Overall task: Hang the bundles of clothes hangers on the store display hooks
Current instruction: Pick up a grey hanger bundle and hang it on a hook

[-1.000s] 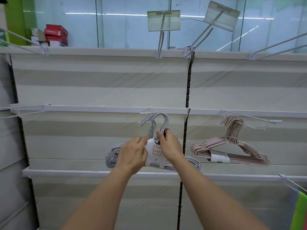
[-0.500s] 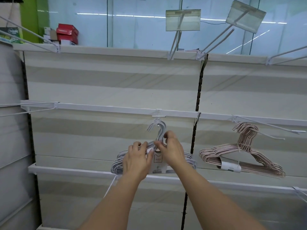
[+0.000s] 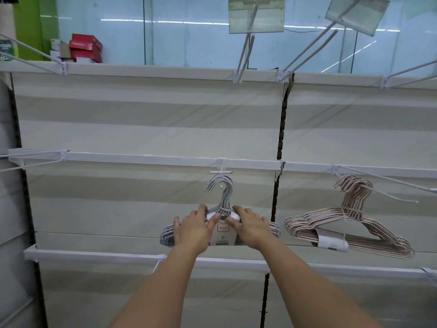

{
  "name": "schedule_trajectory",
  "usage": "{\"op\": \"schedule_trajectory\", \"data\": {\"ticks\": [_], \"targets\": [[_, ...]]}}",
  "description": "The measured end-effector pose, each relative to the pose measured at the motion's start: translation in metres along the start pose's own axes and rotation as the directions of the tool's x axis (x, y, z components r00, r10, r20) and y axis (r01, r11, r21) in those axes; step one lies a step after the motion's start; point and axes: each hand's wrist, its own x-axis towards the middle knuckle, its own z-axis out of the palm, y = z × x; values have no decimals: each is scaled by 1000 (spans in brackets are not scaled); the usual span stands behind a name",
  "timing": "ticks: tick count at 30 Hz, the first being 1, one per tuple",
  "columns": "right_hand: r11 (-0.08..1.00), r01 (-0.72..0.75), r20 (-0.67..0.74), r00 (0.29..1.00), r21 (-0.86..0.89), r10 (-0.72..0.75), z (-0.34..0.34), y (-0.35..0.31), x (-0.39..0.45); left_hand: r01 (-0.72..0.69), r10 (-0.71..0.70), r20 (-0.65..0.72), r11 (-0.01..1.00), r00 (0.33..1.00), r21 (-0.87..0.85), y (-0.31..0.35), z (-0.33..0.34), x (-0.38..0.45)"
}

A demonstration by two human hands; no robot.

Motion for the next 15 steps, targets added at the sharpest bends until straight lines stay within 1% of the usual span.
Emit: {"op": "schedule_trajectory", "data": {"ticks": [5,8,11,15], "targets": [[996,-65,43,997,55,62,2,-4,25,77,-79,33,995,996,63,5,3,25],[992,-109,46,993,71,106,5,-6,35,88,-90,32,994,995,73,4,7,36],[989,-132,16,991,71,132,8,-5,37,101,-103,29,993,994,57,4,15,40],[992,-113,-80,990,59,118,13,0,29,143,-143,9,989,990,-20,10,26,38]]}}
